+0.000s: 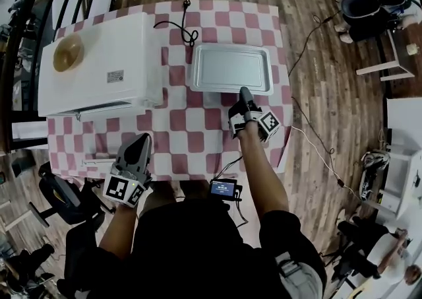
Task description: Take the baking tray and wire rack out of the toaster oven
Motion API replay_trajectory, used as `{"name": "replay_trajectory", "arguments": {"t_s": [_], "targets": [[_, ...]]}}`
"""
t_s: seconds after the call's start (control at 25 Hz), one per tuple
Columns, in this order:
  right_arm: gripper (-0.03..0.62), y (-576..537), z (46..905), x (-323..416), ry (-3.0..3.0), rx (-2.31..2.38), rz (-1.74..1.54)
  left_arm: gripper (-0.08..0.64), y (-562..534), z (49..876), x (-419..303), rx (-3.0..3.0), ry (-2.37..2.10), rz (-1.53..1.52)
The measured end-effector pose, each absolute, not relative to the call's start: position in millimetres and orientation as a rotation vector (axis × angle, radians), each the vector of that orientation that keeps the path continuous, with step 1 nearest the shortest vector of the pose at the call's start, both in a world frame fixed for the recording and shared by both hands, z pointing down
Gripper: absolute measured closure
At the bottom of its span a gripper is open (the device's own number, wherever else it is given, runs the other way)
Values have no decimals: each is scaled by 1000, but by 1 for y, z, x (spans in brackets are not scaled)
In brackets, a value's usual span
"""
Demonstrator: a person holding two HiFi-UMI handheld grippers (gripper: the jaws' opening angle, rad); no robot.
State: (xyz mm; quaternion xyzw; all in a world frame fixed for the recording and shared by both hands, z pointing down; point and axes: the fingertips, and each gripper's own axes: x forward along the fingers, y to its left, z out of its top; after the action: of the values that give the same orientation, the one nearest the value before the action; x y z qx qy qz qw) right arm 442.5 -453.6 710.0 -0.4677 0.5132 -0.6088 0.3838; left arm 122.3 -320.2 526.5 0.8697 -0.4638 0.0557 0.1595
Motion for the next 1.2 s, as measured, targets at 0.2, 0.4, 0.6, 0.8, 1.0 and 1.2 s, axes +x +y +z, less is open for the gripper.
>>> {"name": "replay_trajectory", "arguments": {"t_s": [0.2, 0.4, 0.6, 0.8, 1.0, 1.2], "targets": [[515, -466, 720, 446, 1283, -1197, -1565, 566, -315, 537, 115, 2457, -1351, 202], [515, -472, 734, 457, 1256, -1219, -1558, 566, -309, 544, 113, 2438, -1355, 216], [515, -478, 736, 458, 1248, -1252, -1549, 566, -306, 546, 118, 2440, -1345, 212], [514, -472, 747, 458, 1224, -1341, -1596, 566, -300, 547, 118, 2437, -1339, 208], [512, -456, 751, 453, 1195, -1375, -1644, 566, -290, 543, 118, 2447, -1330, 198], [512, -431, 733, 447, 1240, -1346, -1605, 566, -282, 539, 113, 2464, -1311, 167]]}}
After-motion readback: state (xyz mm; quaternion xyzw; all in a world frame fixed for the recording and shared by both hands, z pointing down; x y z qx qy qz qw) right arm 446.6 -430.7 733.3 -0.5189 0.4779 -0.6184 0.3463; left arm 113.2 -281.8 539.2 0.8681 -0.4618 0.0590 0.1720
